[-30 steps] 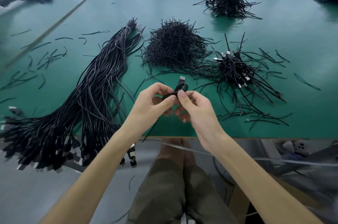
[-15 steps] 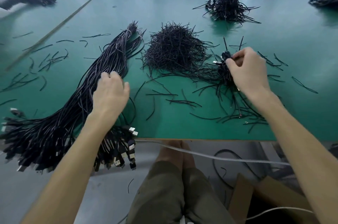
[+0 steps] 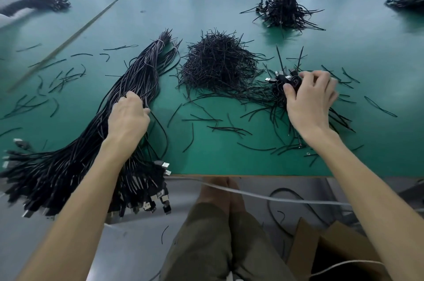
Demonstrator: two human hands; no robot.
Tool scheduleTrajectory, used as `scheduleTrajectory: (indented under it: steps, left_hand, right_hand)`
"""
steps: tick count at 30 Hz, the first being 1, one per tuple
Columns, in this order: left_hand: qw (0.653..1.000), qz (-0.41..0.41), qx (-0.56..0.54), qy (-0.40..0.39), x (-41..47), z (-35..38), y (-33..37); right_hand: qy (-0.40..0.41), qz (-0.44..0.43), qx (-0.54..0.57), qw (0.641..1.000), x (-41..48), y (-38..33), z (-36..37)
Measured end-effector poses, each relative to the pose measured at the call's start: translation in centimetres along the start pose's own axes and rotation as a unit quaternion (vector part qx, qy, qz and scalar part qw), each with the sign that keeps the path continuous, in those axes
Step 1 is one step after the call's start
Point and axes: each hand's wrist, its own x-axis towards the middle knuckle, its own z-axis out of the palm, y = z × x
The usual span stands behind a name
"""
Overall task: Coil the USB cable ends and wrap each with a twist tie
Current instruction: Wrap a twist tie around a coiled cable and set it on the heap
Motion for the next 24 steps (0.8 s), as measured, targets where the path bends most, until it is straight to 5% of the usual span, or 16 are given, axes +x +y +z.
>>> scheduleTrajectory:
  steps: [6, 12, 17, 21, 24]
  left_hand:
    - [0.965, 0.066, -0.212, -0.14, -2.4, -0.6, 3.3]
    - [0.907, 0.237, -0.231, -0.259, -6.4, 0.0, 7.6]
    - [0.895, 0.219, -0.302, -0.243, -6.4, -0.8, 6.7]
    - [0.874, 0.238, -0.274, -0.324, -6.3, -1.8, 4.7]
    - [0.874, 0.241, -0.3, -0.297, -6.2, -1.9, 4.5]
  right_hand:
    - [-0.012, -0.12, 0.06, 0.991, -2.6, -3.0, -0.5]
    - [-0.159, -0.33, 0.133, 0.921, -7.4, -8.5, -0.7]
    - [-0.164, -0.31, 0.157, 0.923, -7.7, -8.1, -0.4]
    - [-0.124, -0.174, 0.253, 0.944, -5.4, -6.5, -1.5]
    - [-0.113, -0.18, 0.195, 0.958, -4.8, -6.1, -1.8]
